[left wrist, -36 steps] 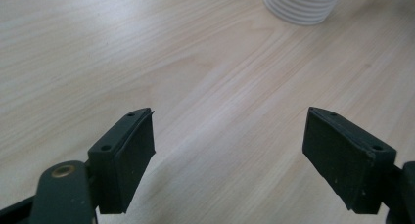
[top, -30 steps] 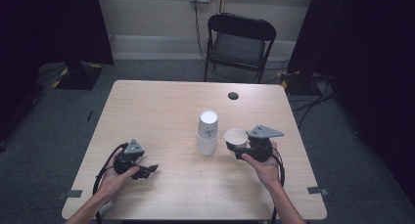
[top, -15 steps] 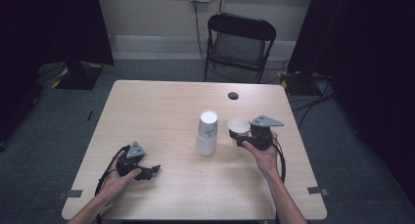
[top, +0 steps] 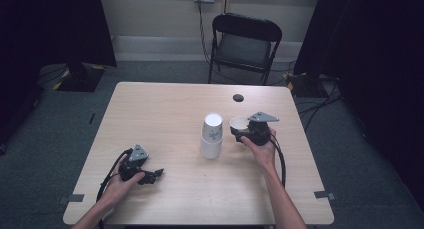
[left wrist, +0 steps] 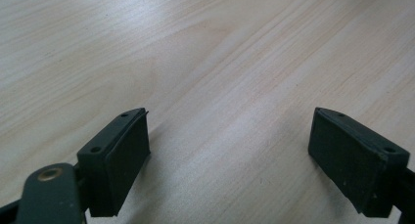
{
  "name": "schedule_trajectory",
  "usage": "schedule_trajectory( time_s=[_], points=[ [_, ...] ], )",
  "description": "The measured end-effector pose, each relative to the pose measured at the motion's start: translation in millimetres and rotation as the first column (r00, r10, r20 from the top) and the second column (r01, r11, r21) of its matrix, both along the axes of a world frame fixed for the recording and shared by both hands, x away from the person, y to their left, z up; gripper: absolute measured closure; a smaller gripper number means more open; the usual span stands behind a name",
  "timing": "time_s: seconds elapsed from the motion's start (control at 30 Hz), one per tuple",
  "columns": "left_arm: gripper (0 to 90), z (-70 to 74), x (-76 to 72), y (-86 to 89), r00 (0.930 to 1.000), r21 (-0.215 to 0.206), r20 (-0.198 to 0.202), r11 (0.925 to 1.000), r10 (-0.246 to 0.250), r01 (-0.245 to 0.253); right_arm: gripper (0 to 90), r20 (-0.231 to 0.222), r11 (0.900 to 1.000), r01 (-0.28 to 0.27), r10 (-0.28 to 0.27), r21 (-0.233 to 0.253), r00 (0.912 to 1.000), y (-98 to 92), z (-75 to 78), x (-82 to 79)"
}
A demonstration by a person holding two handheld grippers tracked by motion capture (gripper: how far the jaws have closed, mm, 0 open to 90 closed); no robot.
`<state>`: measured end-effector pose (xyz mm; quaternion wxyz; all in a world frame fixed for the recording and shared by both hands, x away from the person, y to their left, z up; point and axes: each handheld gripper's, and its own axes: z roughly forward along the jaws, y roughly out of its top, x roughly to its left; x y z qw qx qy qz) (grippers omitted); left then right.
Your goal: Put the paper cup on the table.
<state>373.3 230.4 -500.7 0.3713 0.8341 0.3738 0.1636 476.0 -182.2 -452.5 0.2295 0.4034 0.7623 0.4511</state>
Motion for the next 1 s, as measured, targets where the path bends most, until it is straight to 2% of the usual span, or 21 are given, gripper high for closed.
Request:
schedule_trajectory(
  time_s=[0.13,0.37,0.63,0.8,1.0],
  points=[
    [14.8,0.0,0.1,0.0,1.0000,0.000,0.000,1.0000,0.000,0.000,29.0,0.001,1.000,0.014,-0.014,0.022,0.9999,3.3,-12.3,4.2],
    [14.8,0.0,0.1,0.0,1.0000,-0.001,0.000,1.0000,0.000,0.000,27.8,0.011,0.999,0.013,-0.014,0.036,0.9998,0.2,-19.0,0.2],
    [14.5,0.5,0.5,2.0,1.0000,0.008,-0.004,0.9999,-0.007,0.007,26.2,-0.014,1.000,0.027,-0.027,0.012,0.9995,-9.4,-20.7,-7.4],
    [14.4,0.1,0.5,5.2,1.0000,0.003,-0.002,1.0000,0.002,-0.002,26.1,-0.021,0.999,0.035,-0.035,-0.014,0.9992,-11.4,-20.3,-13.2],
    [13.8,0.2,1.4,9.6,0.9999,0.009,-0.002,0.9999,0.012,-0.012,24.3,-0.036,0.999,0.037,-0.037,-0.022,0.9987,-14.7,-19.1,-16.3]
  ],
)
